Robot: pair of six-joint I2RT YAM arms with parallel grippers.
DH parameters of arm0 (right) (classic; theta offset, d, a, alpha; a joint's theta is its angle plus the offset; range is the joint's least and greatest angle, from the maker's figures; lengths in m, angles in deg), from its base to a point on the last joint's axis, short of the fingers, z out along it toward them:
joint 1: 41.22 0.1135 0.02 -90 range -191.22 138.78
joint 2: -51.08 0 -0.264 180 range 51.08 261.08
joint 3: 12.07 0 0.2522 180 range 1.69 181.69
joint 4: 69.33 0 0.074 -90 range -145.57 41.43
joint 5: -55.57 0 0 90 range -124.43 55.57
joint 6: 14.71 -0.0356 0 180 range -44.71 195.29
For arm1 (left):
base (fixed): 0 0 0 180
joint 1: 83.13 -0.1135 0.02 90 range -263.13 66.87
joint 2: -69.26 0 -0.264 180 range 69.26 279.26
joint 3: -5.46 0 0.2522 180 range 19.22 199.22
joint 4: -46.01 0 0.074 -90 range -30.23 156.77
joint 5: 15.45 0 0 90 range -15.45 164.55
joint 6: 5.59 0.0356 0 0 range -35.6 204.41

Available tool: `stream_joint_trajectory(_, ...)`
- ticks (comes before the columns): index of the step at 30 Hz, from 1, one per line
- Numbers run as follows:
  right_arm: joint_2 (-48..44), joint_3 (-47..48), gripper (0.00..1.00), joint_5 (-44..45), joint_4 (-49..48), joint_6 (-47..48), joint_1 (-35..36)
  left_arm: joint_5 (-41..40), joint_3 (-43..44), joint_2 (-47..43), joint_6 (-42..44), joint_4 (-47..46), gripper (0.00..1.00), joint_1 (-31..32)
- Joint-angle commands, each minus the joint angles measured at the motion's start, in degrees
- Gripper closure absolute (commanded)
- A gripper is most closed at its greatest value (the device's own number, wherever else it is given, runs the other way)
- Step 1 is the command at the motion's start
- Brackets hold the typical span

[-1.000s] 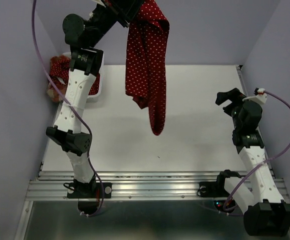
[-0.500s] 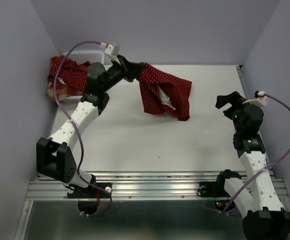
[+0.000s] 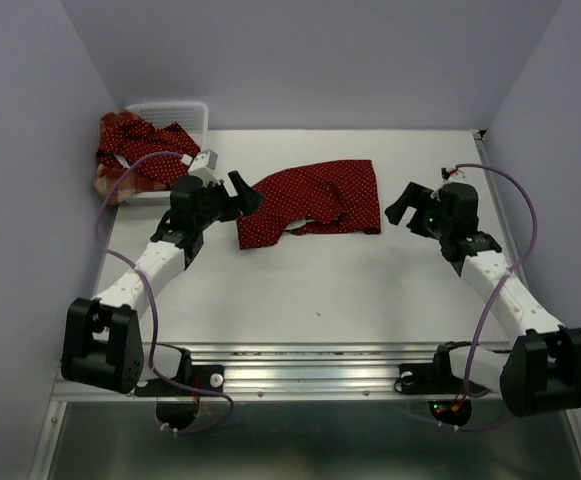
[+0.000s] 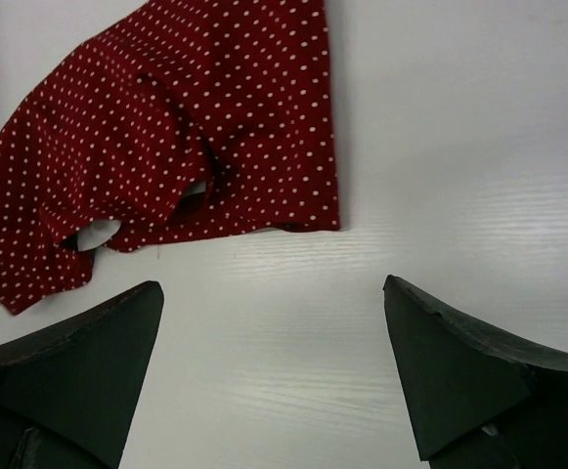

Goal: Fold and stack the skirts
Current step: Move the skirt to the center of the board, then flatten the skirt out

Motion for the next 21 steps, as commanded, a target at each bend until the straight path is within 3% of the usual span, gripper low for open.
stream_joint_trajectory(1,5.92,6.65,0.0,3.44,0.15,3.06,3.9,-8.6,-0.48,-5.29,1.6,5.03,0.01,0.19)
stream_joint_trajectory(5,13.13,10.08,0.0,6.34,0.32,2.36,4.43,-14.48,-3.04,-5.13,0.11,8.98,0.01,0.28)
stream_joint_trajectory(11,22.89,15.62,0.0,9.42,-0.38,1.56,4.43,-15.46,-4.71,0.31,-0.68,8.99,0.01,0.19)
stream_joint_trajectory(21,36.77,22.39,0.0,5.56,-0.91,3.23,4.43,-18.28,-0.33,12.35,-0.42,10.05,0.01,0.28)
